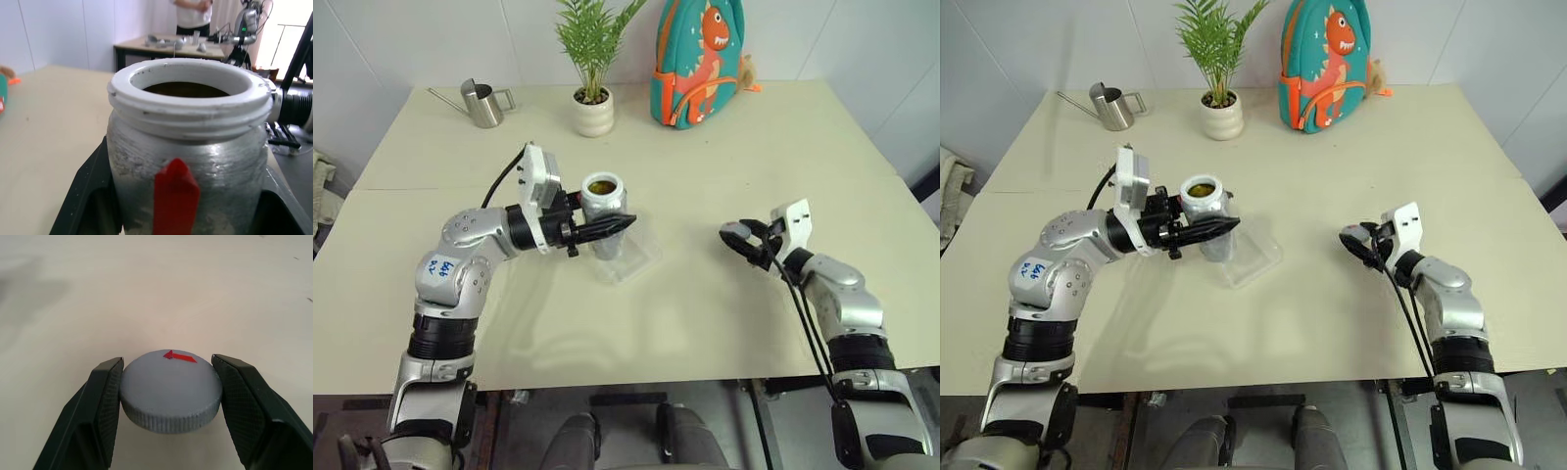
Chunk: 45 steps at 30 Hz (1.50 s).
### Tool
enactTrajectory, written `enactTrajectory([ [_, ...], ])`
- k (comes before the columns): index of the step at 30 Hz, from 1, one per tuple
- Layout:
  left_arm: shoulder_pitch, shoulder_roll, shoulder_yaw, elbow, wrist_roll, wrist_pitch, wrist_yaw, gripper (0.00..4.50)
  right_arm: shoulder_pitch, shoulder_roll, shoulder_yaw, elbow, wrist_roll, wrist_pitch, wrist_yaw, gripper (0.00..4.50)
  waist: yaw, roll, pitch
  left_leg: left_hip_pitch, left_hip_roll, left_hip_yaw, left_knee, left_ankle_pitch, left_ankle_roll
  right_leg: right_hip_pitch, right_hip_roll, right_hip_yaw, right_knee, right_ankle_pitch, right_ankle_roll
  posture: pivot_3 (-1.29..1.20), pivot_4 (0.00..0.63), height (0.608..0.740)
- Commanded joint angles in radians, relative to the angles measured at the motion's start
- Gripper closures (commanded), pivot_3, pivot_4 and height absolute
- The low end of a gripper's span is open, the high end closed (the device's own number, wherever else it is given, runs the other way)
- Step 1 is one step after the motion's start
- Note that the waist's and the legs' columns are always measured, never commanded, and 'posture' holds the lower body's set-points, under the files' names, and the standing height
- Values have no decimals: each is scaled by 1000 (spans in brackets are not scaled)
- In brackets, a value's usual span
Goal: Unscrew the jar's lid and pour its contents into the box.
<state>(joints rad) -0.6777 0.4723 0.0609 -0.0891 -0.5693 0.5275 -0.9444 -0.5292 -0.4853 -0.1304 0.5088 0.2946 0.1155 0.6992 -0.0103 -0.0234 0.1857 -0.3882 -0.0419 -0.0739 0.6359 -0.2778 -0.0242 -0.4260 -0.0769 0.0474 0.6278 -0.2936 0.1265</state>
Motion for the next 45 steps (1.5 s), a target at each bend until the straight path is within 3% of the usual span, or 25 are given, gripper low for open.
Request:
enactTrajectory([
  [1,-18,5,18,-8,-28,8,1,2417,11,10,-60,-17,49,-29,19,1241,-4,0,0,0,0,0,0,0,0,0,0,1,0,0,0,0,150,740],
  [5,-25,17,17,5,-21,0,-3,2417,39,1,-85,-121,93,8,40,14,-8,0,0,0,0,-1,0,0,1,0,0,3,0,1,2,0,150,740],
  [12,-120,34,10,137,27,-60,-23,2417,96,-107,-81,-464,242,265,141,14,-13,0,0,0,-1,0,1,-1,2,0,0,4,-1,2,3,0,150,740],
  [14,-167,60,-30,226,108,-109,-32,2417,108,-161,-70,-585,312,373,186,14,-12,0,0,1,0,-1,2,-1,3,1,0,4,-1,2,3,0,150,740],
  [17,-238,95,-108,381,277,-269,-20,2417,116,-239,-65,-746,439,536,240,14,-11,0,0,1,-1,0,2,-2,3,1,0,4,-1,2,3,0,150,740],
  [19,-277,89,-129,441,337,-356,-3,2417,127,-269,-47,-793,434,554,249,14,-12,0,0,1,-1,0,2,-2,4,1,0,4,-2,2,4,0,150,740],
  [23,-318,79,-193,561,537,-711,106,2417,147,-257,-25,-831,376,510,209,14,0,-1,0,-1,-1,1,2,-3,6,1,0,5,-5,2,5,0,150,740],
  [29,-314,92,-295,658,859,-1207,380,2417,157,-220,-21,-818,350,494,165,14,23,-1,0,-3,-2,4,3,-4,8,-2,-1,8,-7,4,8,0,150,740],
  [33,-351,152,-367,704,1218,-1383,754,2417,159,-198,-15,-810,339,483,151,14,31,-1,0,-4,-2,6,8,-6,11,-2,-1,10,-7,5,9,0,150,740],
  [38,-461,223,-615,715,1779,-1290,1379,2417,167,-174,-3,-818,339,490,140,14,39,-1,0,-5,-5,7,12,-8,15,0,-1,11,-6,7,13,0,150,740],
  [42,-536,206,-733,791,1941,-1195,1628,2417,165,-174,7,-814,334,490,150,14,45,-1,0,-6,-12,7,13,-7,19,0,-4,11,-6,8,16,0,150,740],
  [45,-568,191,-795,838,2004,-1141,1718,2417,155,-179,1,-802,332,487,156,14,44,-1,0,-7,-13,7,13,-8,19,0,-4,11,-6,9,16,0,150,740],
])
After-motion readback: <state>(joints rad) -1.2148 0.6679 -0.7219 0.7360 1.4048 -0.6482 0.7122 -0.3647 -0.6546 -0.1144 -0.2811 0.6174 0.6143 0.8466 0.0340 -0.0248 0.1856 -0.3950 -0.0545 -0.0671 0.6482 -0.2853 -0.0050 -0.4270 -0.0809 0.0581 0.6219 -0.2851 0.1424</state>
